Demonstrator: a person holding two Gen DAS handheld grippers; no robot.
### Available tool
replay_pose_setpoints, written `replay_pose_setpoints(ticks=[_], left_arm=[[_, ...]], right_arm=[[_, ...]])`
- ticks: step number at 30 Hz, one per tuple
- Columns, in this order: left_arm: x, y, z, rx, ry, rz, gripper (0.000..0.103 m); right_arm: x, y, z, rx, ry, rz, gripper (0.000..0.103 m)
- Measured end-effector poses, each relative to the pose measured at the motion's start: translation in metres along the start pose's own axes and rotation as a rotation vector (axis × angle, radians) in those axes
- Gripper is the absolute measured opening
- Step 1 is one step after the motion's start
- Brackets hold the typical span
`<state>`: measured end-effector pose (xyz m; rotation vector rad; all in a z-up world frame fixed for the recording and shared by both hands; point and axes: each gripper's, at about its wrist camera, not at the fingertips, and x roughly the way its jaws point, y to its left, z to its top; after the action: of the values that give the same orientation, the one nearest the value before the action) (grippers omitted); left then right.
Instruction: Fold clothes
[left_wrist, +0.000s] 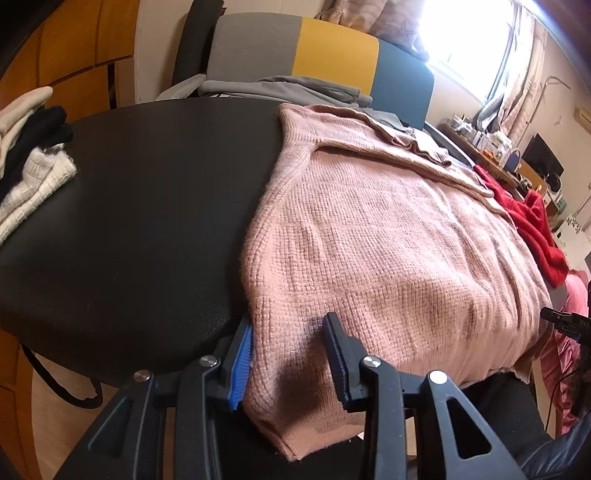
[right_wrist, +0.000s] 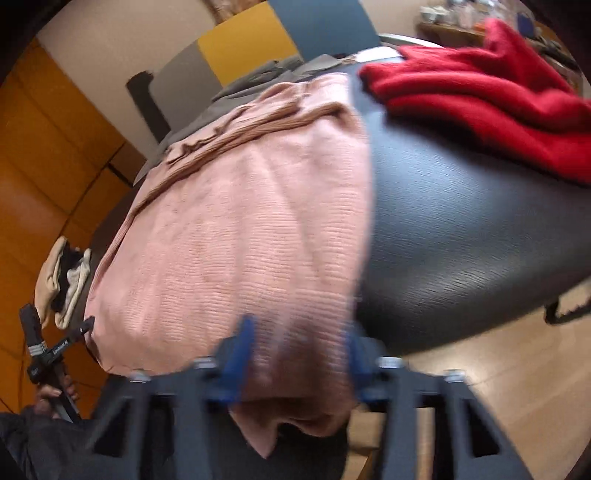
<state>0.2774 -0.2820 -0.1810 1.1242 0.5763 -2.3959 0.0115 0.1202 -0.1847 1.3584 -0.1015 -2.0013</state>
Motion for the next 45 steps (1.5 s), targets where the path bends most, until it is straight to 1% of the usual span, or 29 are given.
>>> replay_pose_setpoints(ticks=[1,4,5,6,7,10,13,20,25,30,35,36,38,40,43,45], left_arm=[[0.001,-0.001,0.001,0.004,0.005,0.003,0.036],[0.003,-0.004,0.003,0.017,0.021,0.017,0.036],[0.003,-0.004,0.004,0.013,0.026,0.017,0.036],[0.003,-0.003,0.005,-0.001,0.030,0.002,0.028],[0.002,-0.001,0.006,-0.016,0.032,-0.023,0.013],[0.003,-0.003,0.011,-0.011,0.036,-0.062,0.010],[-0.002,0.000,0.020,-0.039,0.029,-0.165,0.009],[-0.009,0.010,0.053,-0.091,-0.007,-0.365,0.009],[-0.012,0.016,0.081,-0.129,-0.037,-0.506,0.009],[-0.004,0.013,0.124,-0.173,-0.084,-0.593,0.009],[0.014,0.007,0.178,-0.190,-0.119,-0.656,0.009],[0.017,0.008,0.186,-0.198,-0.126,-0.661,0.009],[0.030,0.008,0.210,-0.218,-0.137,-0.685,0.009],[0.049,0.009,0.231,-0.243,-0.135,-0.685,0.009],[0.088,0.018,0.261,-0.326,-0.125,-0.679,0.009],[0.109,0.023,0.274,-0.365,-0.120,-0.670,0.009]], right_arm=[[0.002,-0.002,0.001,0.008,0.004,0.010,0.016],[0.007,0.004,0.003,-0.023,0.005,-0.020,0.016],[0.006,0.006,0.004,-0.020,0.003,-0.008,0.015],[0.004,0.008,0.005,-0.016,0.000,0.010,0.013],[0.003,0.009,0.006,-0.011,-0.003,0.028,0.012],[-0.001,0.015,0.008,0.002,-0.013,0.081,0.012],[-0.006,0.022,0.017,0.001,-0.031,0.152,0.012],[-0.012,0.033,0.048,0.031,-0.078,0.308,0.012],[-0.019,0.041,0.075,0.053,-0.128,0.385,0.012],[-0.008,0.044,0.115,0.112,-0.179,0.462,0.012],[0.004,0.048,0.160,0.133,-0.221,0.481,0.012],[0.006,0.048,0.170,0.134,-0.234,0.481,0.012],[0.019,0.044,0.187,0.157,-0.232,0.462,0.012],[0.033,0.038,0.203,0.183,-0.227,0.442,0.012],[0.054,0.030,0.227,0.221,-0.219,0.412,0.012],[0.068,0.024,0.244,0.246,-0.214,0.391,0.012]])
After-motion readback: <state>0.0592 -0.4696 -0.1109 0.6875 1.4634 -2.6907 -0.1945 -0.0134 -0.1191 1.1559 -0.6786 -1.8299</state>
